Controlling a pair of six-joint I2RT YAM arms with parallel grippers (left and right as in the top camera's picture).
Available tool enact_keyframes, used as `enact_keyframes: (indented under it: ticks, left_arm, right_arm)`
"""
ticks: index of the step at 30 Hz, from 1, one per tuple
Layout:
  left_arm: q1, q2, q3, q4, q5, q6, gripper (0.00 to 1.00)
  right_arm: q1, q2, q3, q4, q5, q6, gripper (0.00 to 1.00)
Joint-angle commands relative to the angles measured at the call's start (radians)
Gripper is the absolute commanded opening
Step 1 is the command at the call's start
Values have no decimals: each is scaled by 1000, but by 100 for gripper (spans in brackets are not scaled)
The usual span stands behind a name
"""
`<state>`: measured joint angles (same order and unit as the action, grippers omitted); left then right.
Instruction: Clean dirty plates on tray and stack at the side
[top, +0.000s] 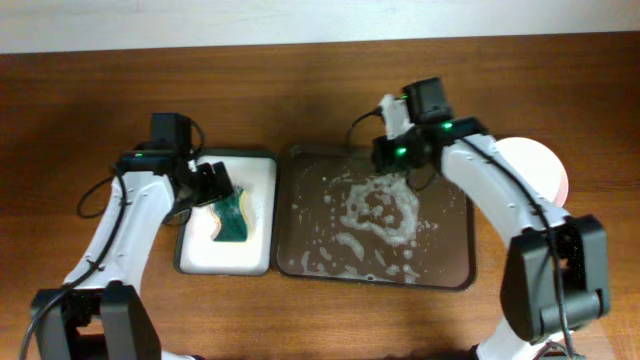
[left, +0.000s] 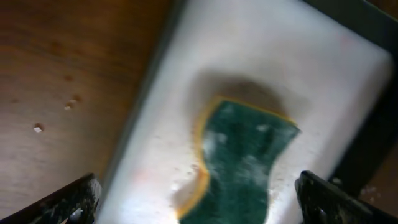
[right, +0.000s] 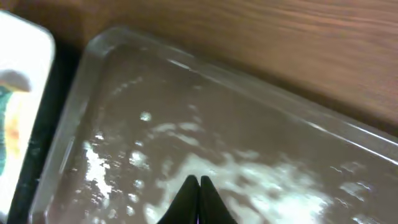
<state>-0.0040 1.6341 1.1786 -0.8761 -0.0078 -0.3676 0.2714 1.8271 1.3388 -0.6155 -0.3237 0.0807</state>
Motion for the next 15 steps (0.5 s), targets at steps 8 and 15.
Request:
enact_keyframes:
  ticks: [8,15]
  left_arm:
    - [42,-13,18,0,95,-21,100]
    - [42,-13,18,0,95,-21,100]
  right_arm:
    - [255,187,13,236,26,144,4]
    - [340,289,13,358,73,271,4]
